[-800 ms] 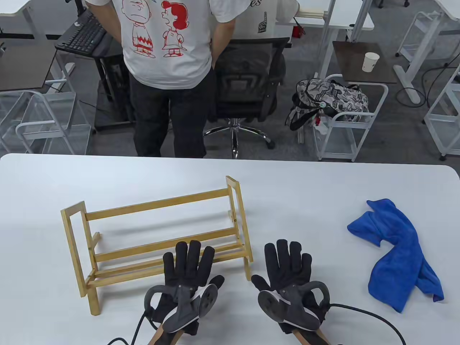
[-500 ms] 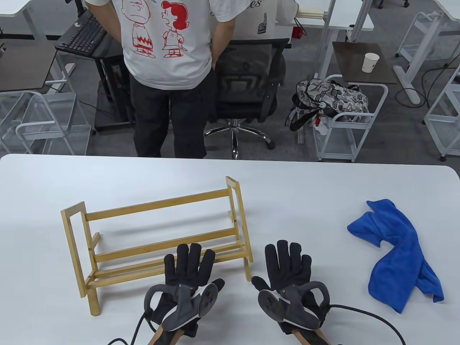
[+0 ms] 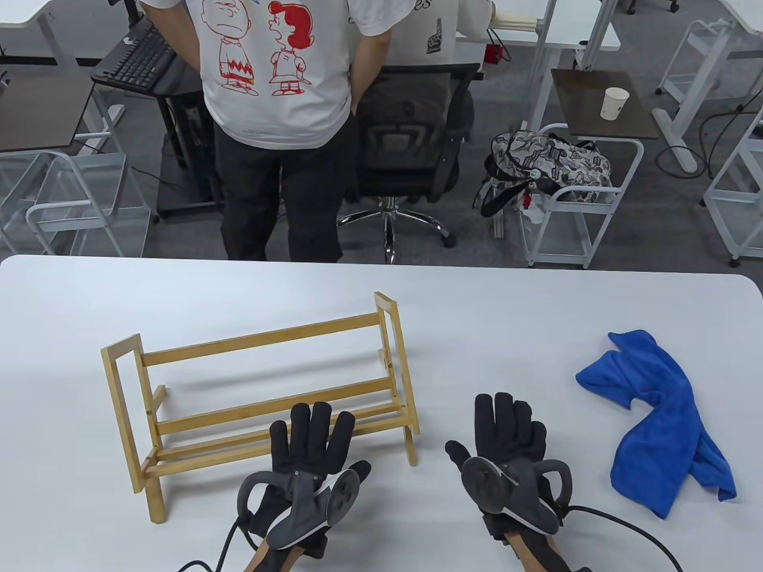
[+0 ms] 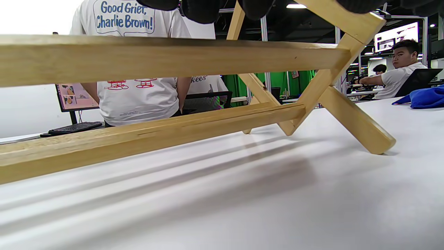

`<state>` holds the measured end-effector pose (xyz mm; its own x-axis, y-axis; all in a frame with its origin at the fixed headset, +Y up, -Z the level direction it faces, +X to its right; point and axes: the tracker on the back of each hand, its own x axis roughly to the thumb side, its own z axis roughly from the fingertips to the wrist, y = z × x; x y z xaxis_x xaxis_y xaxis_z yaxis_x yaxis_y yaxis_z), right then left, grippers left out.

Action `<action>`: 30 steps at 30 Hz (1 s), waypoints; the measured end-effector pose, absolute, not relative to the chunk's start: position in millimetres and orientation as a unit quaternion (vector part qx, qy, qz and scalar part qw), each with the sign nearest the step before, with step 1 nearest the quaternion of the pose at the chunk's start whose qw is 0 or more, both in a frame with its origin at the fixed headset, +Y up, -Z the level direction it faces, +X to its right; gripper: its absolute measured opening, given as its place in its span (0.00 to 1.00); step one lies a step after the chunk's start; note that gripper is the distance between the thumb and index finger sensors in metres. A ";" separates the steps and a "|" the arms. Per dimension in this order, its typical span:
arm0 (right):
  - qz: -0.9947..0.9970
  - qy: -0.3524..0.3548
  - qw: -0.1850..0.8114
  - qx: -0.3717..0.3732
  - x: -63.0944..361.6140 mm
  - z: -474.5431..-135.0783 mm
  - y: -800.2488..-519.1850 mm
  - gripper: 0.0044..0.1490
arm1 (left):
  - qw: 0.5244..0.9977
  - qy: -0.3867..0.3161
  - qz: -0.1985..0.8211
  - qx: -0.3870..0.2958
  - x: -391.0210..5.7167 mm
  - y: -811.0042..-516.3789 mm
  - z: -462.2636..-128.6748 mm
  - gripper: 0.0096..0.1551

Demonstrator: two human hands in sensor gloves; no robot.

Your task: Hang square towel on book rack

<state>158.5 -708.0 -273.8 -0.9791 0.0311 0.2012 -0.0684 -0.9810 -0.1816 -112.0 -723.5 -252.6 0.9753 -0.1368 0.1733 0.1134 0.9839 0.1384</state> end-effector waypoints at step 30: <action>0.970 0.008 0.013 -0.244 396.6 -375.7 -723.1 0.58 | 0.993 -0.070 -0.067 0.060 -121.3 -725.8 -258.7 0.46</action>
<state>396.6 -723.1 -375.7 -0.8805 0.0201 -0.4736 -0.0284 -0.9995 0.0103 -121.3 -725.8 -258.7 0.9810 -0.1425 0.1320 0.1257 0.9837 0.1283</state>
